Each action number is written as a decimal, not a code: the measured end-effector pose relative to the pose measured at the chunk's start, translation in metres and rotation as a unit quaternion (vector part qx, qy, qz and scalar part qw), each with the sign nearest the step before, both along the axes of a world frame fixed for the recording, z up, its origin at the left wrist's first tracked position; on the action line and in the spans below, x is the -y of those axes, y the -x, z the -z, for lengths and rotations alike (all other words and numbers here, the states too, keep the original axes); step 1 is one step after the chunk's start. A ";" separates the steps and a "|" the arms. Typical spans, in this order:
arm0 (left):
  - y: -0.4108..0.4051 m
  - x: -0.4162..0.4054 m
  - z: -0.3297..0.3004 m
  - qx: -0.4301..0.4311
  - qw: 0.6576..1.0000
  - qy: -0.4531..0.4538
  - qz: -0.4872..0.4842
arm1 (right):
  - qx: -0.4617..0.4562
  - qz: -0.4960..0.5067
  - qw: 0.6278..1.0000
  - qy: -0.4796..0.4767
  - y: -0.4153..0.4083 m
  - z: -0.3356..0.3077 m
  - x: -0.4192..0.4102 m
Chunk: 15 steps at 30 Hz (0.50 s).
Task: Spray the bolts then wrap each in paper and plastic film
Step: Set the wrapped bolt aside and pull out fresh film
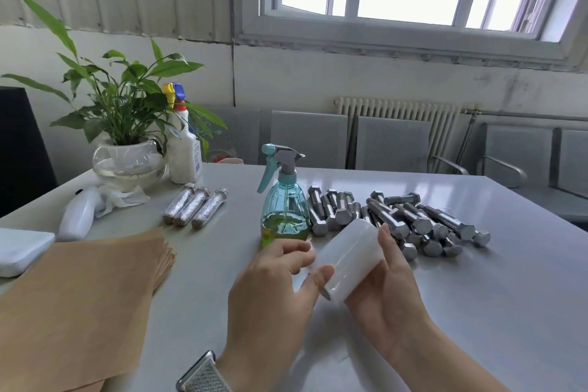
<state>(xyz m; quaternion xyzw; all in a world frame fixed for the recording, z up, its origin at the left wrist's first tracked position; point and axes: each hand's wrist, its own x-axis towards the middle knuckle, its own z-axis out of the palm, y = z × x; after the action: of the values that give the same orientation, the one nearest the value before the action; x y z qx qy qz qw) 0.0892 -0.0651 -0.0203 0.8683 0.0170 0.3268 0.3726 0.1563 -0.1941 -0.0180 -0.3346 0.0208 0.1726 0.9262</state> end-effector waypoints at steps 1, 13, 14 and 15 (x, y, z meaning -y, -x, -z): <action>0.000 0.001 0.000 0.002 1.000 0.004 -0.004 | 0.001 0.003 1.000 0.000 0.000 0.000 0.000; -0.009 -0.003 0.001 -0.093 0.942 0.319 0.039 | 0.042 0.019 0.998 0.047 0.000 0.005 -0.001; -0.010 -0.004 0.001 -0.112 0.924 0.361 0.050 | 0.049 0.018 0.997 0.053 0.000 0.005 -0.001; -0.011 -0.005 0.002 -0.129 0.908 0.395 0.056 | 0.058 0.016 0.996 0.059 0.001 0.005 -0.001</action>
<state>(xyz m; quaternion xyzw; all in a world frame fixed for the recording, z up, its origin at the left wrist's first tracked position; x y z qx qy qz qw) 0.1005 -0.0601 -0.0222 0.6845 0.1442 0.1571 0.6971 0.1557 -0.1929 -0.0233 -0.3977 -0.0178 0.1362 0.9072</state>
